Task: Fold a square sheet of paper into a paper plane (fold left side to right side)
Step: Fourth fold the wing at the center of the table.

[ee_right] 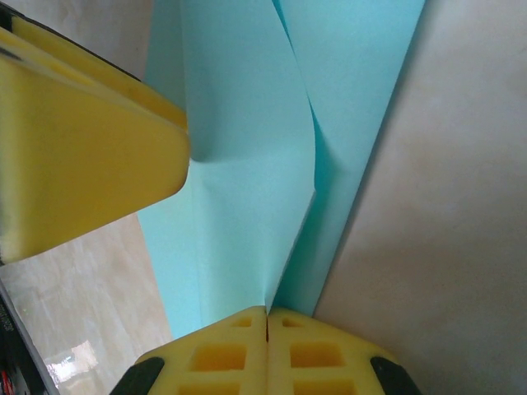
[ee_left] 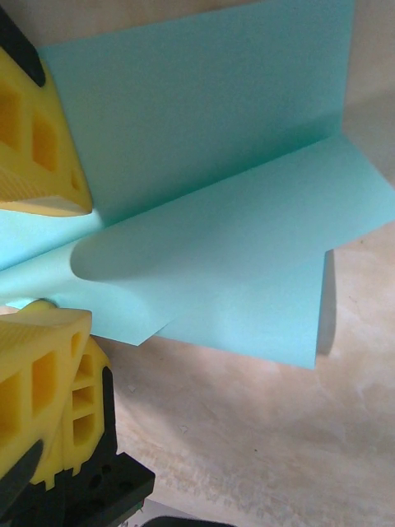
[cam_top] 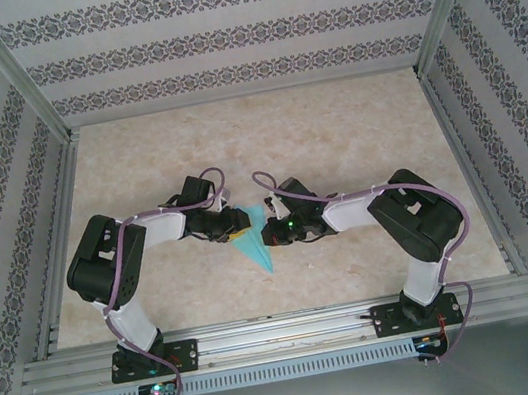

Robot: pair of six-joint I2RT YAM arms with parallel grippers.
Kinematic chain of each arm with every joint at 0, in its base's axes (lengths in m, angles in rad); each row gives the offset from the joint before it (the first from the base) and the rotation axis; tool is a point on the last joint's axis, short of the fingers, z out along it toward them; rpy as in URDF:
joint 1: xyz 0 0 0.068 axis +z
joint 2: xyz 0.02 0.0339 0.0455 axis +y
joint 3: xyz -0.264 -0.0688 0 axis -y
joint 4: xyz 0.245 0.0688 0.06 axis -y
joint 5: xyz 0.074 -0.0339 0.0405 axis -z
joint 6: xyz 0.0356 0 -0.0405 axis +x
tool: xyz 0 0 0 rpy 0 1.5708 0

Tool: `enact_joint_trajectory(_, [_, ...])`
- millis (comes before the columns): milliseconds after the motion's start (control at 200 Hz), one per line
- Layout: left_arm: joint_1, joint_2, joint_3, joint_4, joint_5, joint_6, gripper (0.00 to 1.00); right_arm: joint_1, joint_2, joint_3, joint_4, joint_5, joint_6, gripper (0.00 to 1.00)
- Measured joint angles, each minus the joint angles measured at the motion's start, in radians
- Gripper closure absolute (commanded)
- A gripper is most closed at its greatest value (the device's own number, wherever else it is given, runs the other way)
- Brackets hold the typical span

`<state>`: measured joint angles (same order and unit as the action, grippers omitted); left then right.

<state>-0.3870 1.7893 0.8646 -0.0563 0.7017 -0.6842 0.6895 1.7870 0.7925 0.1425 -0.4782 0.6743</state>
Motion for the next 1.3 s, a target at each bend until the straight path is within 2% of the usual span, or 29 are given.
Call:
enact_joint_trajectory(205, [0.0, -0.001, 0.0, 0.0, 0.0, 0.0, 0.63, 0.0, 0.003, 0.011, -0.02, 0.002, 0.0, 1.0])
enact_joint_trajectory(345, [0.0, -0.008, 0.004, -0.009, -0.006, 0.0, 0.59, 0.0, 0.007, 0.013, -0.019, 0.002, 0.0, 1.0])
enact_joint_trajectory(555, [0.0, -0.065, 0.01, -0.053, -0.045, 0.002, 0.57, 0.001, 0.01, 0.017, -0.02, 0.002, 0.0, 1.0])
enact_joint_trajectory(734, [0.0, -0.129, 0.035, -0.068, -0.05, 0.029, 0.81, 0.002, 0.01, 0.019, -0.024, 0.002, 0.0, 1.0])
enact_joint_trajectory(839, [0.0, -0.123, 0.041, -0.063, -0.024, 0.032, 0.89, 0.002, 0.011, 0.024, -0.032, 0.003, 0.0, 1.0])
enact_joint_trajectory(954, [-0.003, -0.082, 0.041, -0.041, 0.014, 0.029, 0.94, 0.002, 0.014, 0.03, -0.042, 0.003, -0.001, 1.0])
enact_joint_trajectory(1299, [-0.012, 0.044, 0.058, -0.012, 0.061, 0.035, 0.98, 0.007, 0.015, 0.039, -0.058, 0.007, -0.019, 1.0])
